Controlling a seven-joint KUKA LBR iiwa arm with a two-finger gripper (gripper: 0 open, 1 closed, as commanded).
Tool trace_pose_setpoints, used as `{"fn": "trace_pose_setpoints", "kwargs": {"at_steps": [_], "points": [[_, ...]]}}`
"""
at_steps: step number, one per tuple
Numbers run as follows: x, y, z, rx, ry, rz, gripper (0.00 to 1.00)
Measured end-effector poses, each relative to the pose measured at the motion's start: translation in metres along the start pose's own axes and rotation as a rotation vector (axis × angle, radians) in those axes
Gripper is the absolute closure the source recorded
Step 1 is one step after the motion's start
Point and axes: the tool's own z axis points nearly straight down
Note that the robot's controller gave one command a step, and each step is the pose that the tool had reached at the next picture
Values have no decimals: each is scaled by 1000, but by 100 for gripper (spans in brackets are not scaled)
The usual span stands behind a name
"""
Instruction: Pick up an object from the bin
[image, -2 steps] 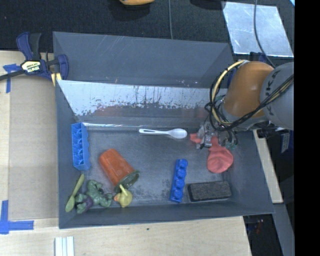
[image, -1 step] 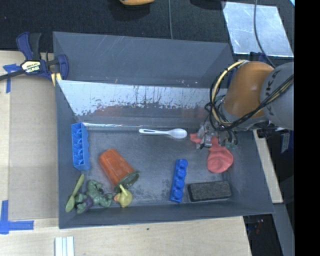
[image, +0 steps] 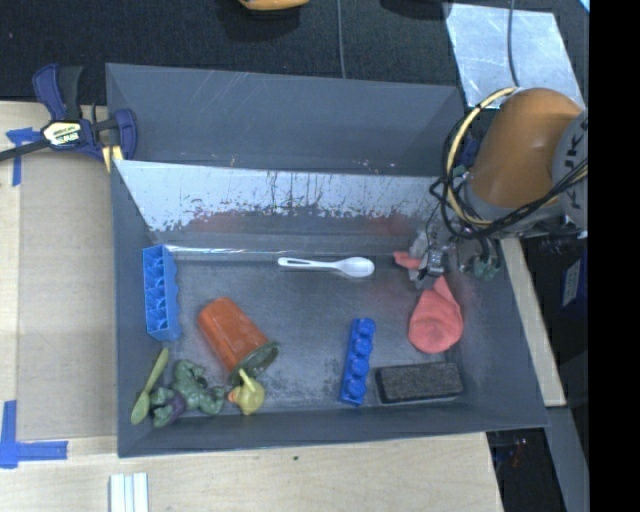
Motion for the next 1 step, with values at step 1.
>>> {"fn": "trace_pose_setpoints", "kwargs": {"at_steps": [1], "points": [[6,-7,-75,1,3,73,100]]}}
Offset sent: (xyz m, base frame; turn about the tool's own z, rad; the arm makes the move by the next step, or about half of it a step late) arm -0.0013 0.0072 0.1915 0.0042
